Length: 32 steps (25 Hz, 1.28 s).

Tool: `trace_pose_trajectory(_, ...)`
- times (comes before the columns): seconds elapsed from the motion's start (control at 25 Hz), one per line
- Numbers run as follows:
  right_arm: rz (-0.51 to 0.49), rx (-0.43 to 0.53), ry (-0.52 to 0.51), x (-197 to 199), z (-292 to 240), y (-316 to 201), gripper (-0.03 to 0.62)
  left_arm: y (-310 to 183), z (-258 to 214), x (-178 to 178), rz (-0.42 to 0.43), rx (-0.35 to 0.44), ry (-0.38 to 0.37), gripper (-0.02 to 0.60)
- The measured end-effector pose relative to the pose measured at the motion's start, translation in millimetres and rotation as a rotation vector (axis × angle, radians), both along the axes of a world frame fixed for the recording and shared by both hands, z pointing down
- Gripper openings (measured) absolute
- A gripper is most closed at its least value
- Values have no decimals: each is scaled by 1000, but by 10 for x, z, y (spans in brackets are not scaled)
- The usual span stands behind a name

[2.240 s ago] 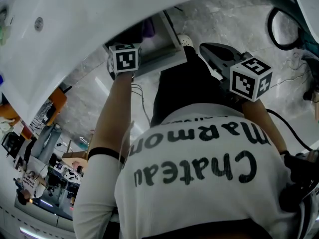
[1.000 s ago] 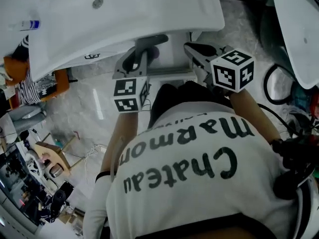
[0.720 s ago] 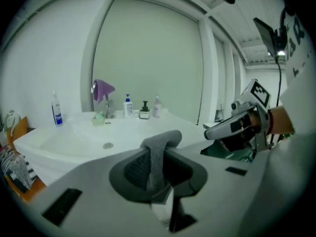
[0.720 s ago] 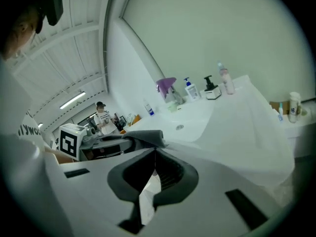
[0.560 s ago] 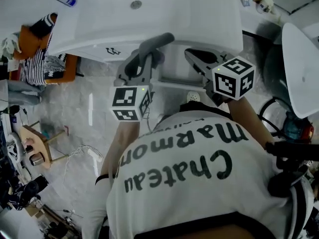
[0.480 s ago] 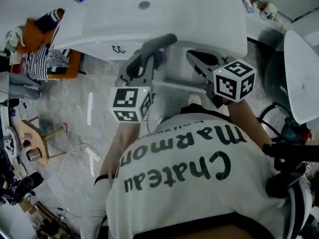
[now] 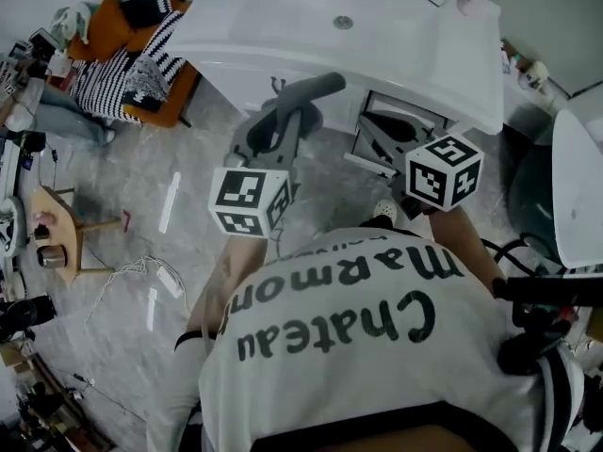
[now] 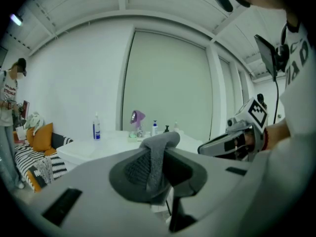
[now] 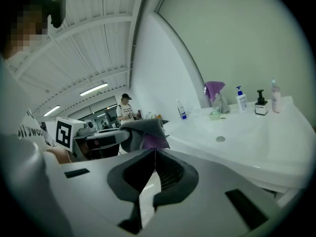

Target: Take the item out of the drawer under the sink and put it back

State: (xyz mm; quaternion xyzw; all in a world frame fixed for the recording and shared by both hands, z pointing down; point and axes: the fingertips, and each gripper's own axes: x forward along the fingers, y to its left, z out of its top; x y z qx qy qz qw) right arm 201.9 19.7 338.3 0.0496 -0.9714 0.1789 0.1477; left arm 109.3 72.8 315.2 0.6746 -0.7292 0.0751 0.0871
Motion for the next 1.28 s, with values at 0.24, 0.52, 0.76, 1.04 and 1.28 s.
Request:
trace_pose_trajectory(0.24,-84,105,10,-351,-122,586,12,563,-122,-285,-33,38,17,61)
trace_pose_trajectory(0.52,-178,171,23,-759,-219,1162,12,1127,-263,-533,-78,111,68,61)
trace_pose_trajectory(0.76,-229,198,35,-894,-192,1253,12,1333,-224,-579,-98,111,71,60)
trace_pose_trajectory(1.04,-319,190,48,-1028,-142,1398,12,1435,-336,-574,-135,164,80,58)
trace_pose_trajectory(1.28,-406,172,57,-1539,-17,1432,11,1341,-163,-881,-149,121,78,58)
